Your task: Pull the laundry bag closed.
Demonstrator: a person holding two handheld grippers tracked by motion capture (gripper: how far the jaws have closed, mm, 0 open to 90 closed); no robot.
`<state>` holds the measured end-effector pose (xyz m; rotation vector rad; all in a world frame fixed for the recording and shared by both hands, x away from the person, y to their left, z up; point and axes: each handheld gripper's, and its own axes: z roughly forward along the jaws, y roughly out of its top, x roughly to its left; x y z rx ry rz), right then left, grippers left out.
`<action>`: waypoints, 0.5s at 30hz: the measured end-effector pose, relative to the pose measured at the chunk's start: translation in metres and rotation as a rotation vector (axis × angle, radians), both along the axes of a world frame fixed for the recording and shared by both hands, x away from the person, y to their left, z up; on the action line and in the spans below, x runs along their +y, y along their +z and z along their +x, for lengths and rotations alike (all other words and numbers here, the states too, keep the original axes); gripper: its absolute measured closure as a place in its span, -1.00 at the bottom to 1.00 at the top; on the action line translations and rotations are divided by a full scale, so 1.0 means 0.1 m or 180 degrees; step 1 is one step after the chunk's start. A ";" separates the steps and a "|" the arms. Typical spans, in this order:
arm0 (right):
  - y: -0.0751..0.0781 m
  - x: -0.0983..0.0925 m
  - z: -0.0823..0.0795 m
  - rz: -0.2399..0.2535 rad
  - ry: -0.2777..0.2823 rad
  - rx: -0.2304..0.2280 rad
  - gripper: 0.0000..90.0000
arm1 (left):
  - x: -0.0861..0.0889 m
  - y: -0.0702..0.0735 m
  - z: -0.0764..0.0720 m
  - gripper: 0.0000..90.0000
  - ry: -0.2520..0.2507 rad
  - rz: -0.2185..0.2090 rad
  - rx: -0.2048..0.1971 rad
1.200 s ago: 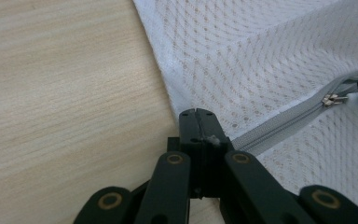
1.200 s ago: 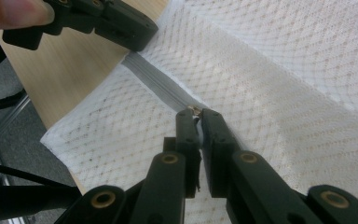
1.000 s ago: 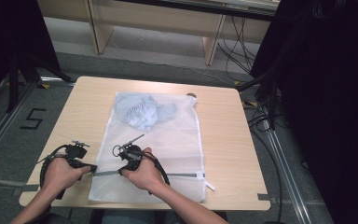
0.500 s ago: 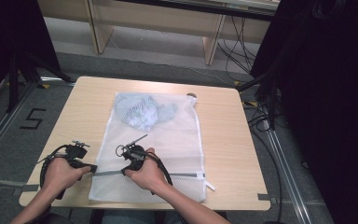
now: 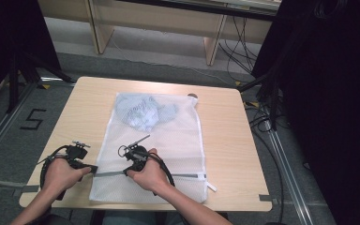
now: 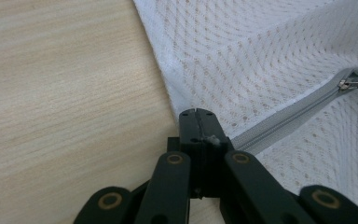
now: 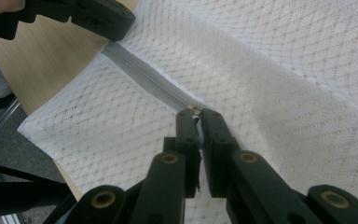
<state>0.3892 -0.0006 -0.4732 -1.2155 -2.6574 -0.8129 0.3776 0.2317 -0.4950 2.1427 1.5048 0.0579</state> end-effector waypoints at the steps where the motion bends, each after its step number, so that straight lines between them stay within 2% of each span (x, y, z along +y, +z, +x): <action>1: 0.00 0.00 0.01 -0.0013 0.0014 -0.0042 0.93 | 0.00 0.00 0.00 0.99 -0.0002 0.0001 0.0000; 12: 0.00 -0.05 0.03 -0.0017 -0.0035 0.0014 0.93 | 0.00 0.00 0.00 0.99 0.0010 0.0012 -0.0026; 15: 0.00 -0.07 0.04 -0.0023 -0.0011 -0.0033 0.93 | 0.00 0.00 0.00 0.99 -0.0004 0.0002 0.0001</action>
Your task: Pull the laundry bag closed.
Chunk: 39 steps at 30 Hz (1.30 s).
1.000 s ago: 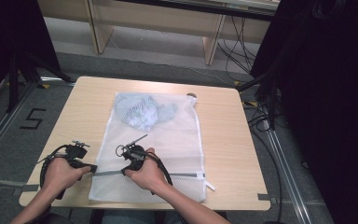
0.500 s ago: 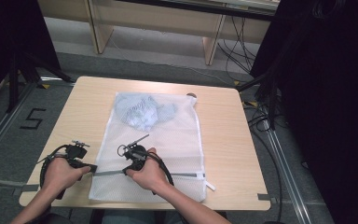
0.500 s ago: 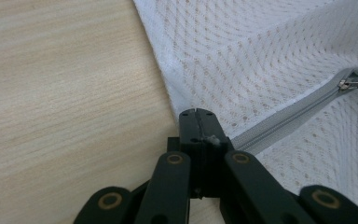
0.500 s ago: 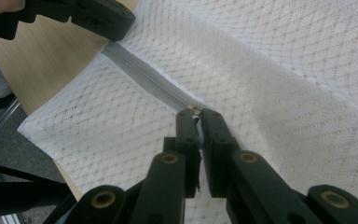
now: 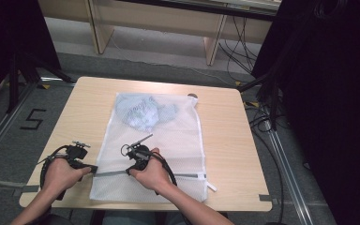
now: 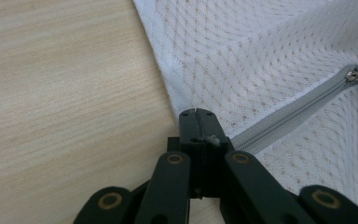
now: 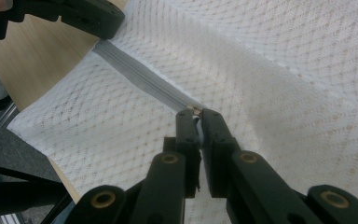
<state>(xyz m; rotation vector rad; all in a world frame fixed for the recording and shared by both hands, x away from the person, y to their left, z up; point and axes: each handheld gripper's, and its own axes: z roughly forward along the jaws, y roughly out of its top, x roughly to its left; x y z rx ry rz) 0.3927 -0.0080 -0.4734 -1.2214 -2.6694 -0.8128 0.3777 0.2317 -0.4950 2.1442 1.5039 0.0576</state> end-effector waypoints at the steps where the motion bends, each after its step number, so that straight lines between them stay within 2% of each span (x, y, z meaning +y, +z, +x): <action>1: 0.00 0.00 0.00 0.0033 -0.0044 0.0036 0.93 | 0.00 0.00 0.00 0.99 0.0001 -0.0001 0.0001; 10: 0.00 -0.01 -0.01 0.0002 -0.0037 0.0056 0.93 | 0.00 0.00 0.00 0.99 0.0001 -0.0008 0.0003; 11: 0.00 -0.02 -0.01 -0.0014 -0.0050 0.0074 0.93 | -0.01 0.00 -0.01 0.99 0.0055 -0.0028 0.0025; 12: 0.00 -0.03 0.00 -0.0028 -0.0007 0.0051 0.93 | 0.00 0.00 0.00 0.99 0.0011 -0.0009 0.0008; 15: -0.01 -0.04 0.00 0.0007 -0.0069 0.0053 0.93 | 0.00 0.00 0.00 0.99 0.0003 -0.0007 0.0005; 17: 0.00 -0.05 0.00 -0.0014 -0.0043 0.0069 0.93 | -0.01 0.00 -0.01 0.99 0.0072 -0.0031 0.0030; 21: 0.01 -0.07 0.00 -0.0011 -0.0053 0.0077 0.93 | -0.01 0.00 -0.01 0.99 0.0070 -0.0032 0.0032; 22: 0.00 -0.07 0.00 -0.0006 -0.0051 0.0081 0.93 | 0.00 0.00 0.00 0.99 -0.0005 -0.0004 0.0000; 25: 0.00 -0.08 0.00 -0.0012 -0.0037 0.0084 0.93 | 0.00 0.00 0.00 0.99 0.0003 -0.0006 -0.0004; 27: -0.01 -0.11 0.02 -0.0052 0.0094 0.0002 0.93 | 0.00 0.00 0.00 0.99 0.0006 -0.0007 -0.0005; 28: 0.00 -0.11 0.02 -0.0058 0.0086 0.0002 0.93 | -0.01 0.00 -0.01 0.99 0.0067 -0.0030 0.0022; 30: 0.00 -0.12 0.02 -0.0046 0.0092 0.0002 0.93 | 0.00 0.00 0.00 0.99 -0.0009 -0.0003 -0.0002; 31: 0.01 -0.11 0.02 -0.0029 0.0069 0.0020 0.93 | -0.01 0.00 -0.01 0.99 0.0054 -0.0025 0.0010; 32: 0.01 -0.10 0.01 0.0002 -0.0007 0.0044 0.93 | 0.00 0.00 0.00 0.99 0.0005 -0.0015 0.0002; 39: 0.01 -0.11 0.01 -0.0046 0.0029 0.0030 0.93 | 0.00 0.00 0.00 0.99 0.0000 -0.0008 -0.0002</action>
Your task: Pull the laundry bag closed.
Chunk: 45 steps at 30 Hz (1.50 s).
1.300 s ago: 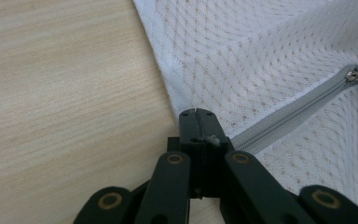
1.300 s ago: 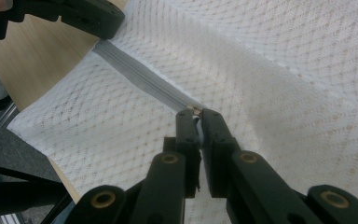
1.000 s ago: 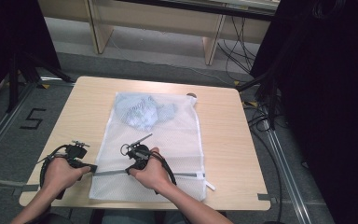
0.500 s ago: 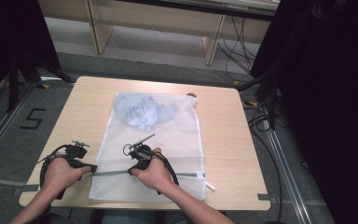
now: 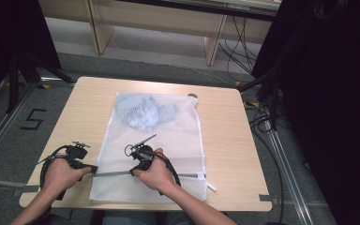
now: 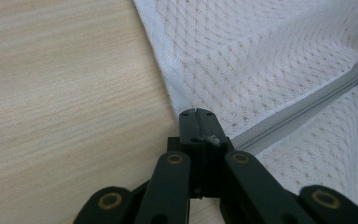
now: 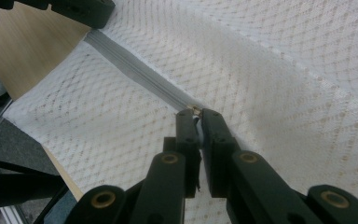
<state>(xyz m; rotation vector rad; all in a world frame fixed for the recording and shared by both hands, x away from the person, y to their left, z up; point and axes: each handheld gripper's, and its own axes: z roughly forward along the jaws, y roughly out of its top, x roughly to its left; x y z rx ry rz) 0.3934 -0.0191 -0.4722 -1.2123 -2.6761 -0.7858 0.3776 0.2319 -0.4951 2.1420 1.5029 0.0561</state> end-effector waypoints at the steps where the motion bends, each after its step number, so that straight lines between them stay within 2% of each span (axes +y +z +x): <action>1: 0.00 0.00 0.00 -0.0003 -0.0004 -0.0003 0.93 | 0.00 0.00 0.00 0.99 0.0000 0.0000 -0.0001; 2: 0.01 0.00 -0.01 0.0001 -0.0064 0.0027 0.93 | 0.00 0.00 0.00 0.99 0.0000 0.0004 -0.0003; 8: 0.01 -0.04 0.01 -0.0054 0.0022 -0.0017 0.93 | 0.00 0.00 0.00 0.99 -0.0005 0.0007 -0.0002; 9: 0.01 -0.05 0.01 -0.0043 0.0017 -0.0014 0.93 | 0.00 0.00 0.00 0.99 -0.0006 0.0009 -0.0003; 10: 0.02 -0.03 0.00 0.0002 -0.0062 0.0017 0.93 | 0.00 0.00 0.00 0.99 -0.0006 0.0008 -0.0001; 11: 0.02 -0.04 0.01 -0.0025 -0.0015 0.0004 0.93 | 0.00 0.00 0.00 0.99 -0.0004 0.0007 -0.0002; 16: 0.03 -0.06 0.01 -0.0022 -0.0034 0.0010 0.93 | 0.00 0.00 0.00 0.99 -0.0003 0.0005 -0.0003; 19: 0.05 -0.06 0.00 -0.0035 -0.0105 0.0047 0.93 | -0.01 0.00 0.00 0.99 0.0010 0.0021 -0.0016; 22: 0.05 -0.08 0.00 -0.0056 -0.0075 0.0041 0.93 | 0.00 0.00 0.00 0.99 -0.0004 0.0007 -0.0004; 23: 0.04 -0.08 0.00 -0.0024 -0.0108 0.0042 0.93 | 0.00 0.00 0.00 0.99 -0.0005 0.0008 -0.0004; 28: 0.05 -0.11 0.00 -0.0050 -0.0104 0.0042 0.93 | 0.00 0.00 0.00 0.99 -0.0004 0.0010 -0.0002; 29: 0.04 -0.12 0.01 -0.0045 -0.0051 0.0002 0.93 | 0.00 0.00 0.00 0.99 -0.0006 0.0006 -0.0001; 37: 0.06 -0.15 0.01 -0.0056 -0.0125 0.0055 0.93 | 0.00 0.00 0.00 0.99 -0.0003 0.0000 0.0001; 44: 0.07 -0.18 0.02 -0.0066 -0.0156 0.0046 0.93 | 0.00 0.00 0.00 0.99 -0.0001 0.0004 -0.0004; 45: 0.07 -0.19 0.02 -0.0099 -0.0155 0.0002 0.93 | 0.00 0.00 0.00 0.99 -0.0002 0.0003 -0.0002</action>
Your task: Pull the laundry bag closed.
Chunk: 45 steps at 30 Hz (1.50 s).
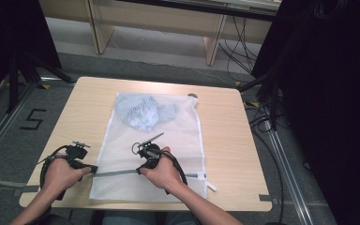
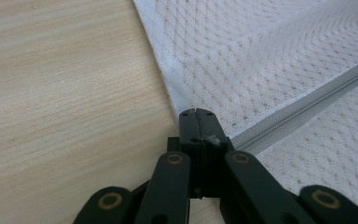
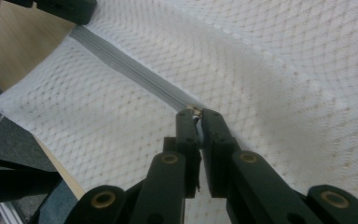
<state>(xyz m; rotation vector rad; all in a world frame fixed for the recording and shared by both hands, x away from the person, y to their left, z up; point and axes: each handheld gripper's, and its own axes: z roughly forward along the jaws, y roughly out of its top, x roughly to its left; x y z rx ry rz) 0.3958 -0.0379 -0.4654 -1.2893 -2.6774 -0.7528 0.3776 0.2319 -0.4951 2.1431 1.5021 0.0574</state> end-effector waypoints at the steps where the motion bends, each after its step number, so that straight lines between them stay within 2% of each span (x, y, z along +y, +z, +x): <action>1: 0.00 -0.01 0.00 0.0014 0.0026 -0.0004 0.93 | 0.00 0.00 0.00 0.99 -0.0001 -0.0002 0.0002; 2: 0.01 -0.01 -0.01 0.0021 -0.0004 0.0036 0.93 | 0.00 0.00 0.00 0.99 0.0000 -0.0003 0.0002; 4: 0.00 -0.01 -0.01 0.0022 -0.0048 0.0013 0.93 | 0.00 0.00 0.00 0.99 -0.0001 -0.0003 0.0002; 6: 0.01 -0.03 -0.01 0.0028 -0.0026 0.0033 0.93 | 0.00 0.00 0.00 0.99 0.0005 -0.0002 -0.0006; 7: 0.01 -0.04 0.00 0.0024 0.0016 -0.0007 0.93 | 0.00 0.00 0.00 0.99 0.0002 -0.0001 0.0002; 9: 0.01 -0.04 0.00 -0.0003 -0.0027 0.0024 0.93 | 0.00 0.00 0.00 0.99 0.0001 -0.0002 -0.0003; 10: 0.01 -0.05 -0.01 0.0033 0.0011 -0.0002 0.93 | 0.00 0.00 0.00 0.99 0.0002 -0.0001 -0.0001; 13: 0.02 -0.05 -0.02 0.0024 -0.0069 0.0030 0.93 | 0.00 0.00 0.00 0.99 0.0012 0.0012 -0.0025; 14: 0.02 -0.07 -0.02 0.0033 -0.0029 0.0037 0.93 | 0.00 0.00 0.00 0.99 0.0010 0.0021 -0.0013; 17: 0.02 -0.09 -0.01 0.0026 -0.0057 0.0043 0.93 | 0.00 0.00 0.00 0.99 -0.0002 0.0003 0.0001; 24: 0.02 -0.13 0.00 0.0017 -0.0019 0.0003 0.93 | 0.00 0.00 0.00 0.99 0.0013 0.0007 -0.0025; 25: 0.03 -0.13 -0.01 0.0013 -0.0071 0.0047 0.93 | 0.00 0.00 0.00 0.99 0.0009 0.0022 -0.0019; 26: 0.02 -0.13 -0.01 0.0025 -0.0114 0.0017 0.93 | 0.00 0.00 0.00 0.99 0.0009 0.0011 -0.0026; 29: 0.03 -0.16 0.00 0.0028 -0.0021 0.0029 0.93 | 0.00 0.00 0.00 0.99 0.0007 0.0012 -0.0023; 31: 0.04 -0.16 -0.01 0.0011 -0.0098 0.0059 0.93 | 0.00 0.00 0.00 0.99 0.0006 0.0023 -0.0019; 36: 0.02 -0.20 0.00 0.0014 -0.0069 -0.0008 0.93 | -0.01 -0.01 0.00 0.99 0.0015 0.0000 -0.0046; 37: 0.04 -0.21 -0.01 -0.0003 -0.0103 0.0028 0.93 | -0.01 -0.02 0.00 0.99 0.0026 -0.0015 -0.0081; 38: 0.04 -0.21 -0.01 0.0014 -0.0122 0.0055 0.93 | -0.01 0.00 0.00 0.99 0.0007 0.0018 -0.0022; 39: 0.02 -0.22 0.00 0.0008 -0.0077 0.0000 0.93 | -0.01 0.00 0.00 0.99 0.0009 0.0014 -0.0029; 42: 0.02 -0.25 0.00 0.0017 -0.0092 0.0007 0.93 | -0.01 0.00 0.00 0.99 0.0006 0.0017 -0.0026; 43: 0.02 -0.25 0.00 0.0010 -0.0085 -0.0001 0.93 | -0.01 -0.02 -0.01 0.99 0.0030 -0.0017 -0.0081; 45: 0.02 -0.26 0.00 0.0007 -0.0093 -0.0014 0.93 | -0.01 -0.02 -0.01 0.99 0.0028 -0.0015 -0.0079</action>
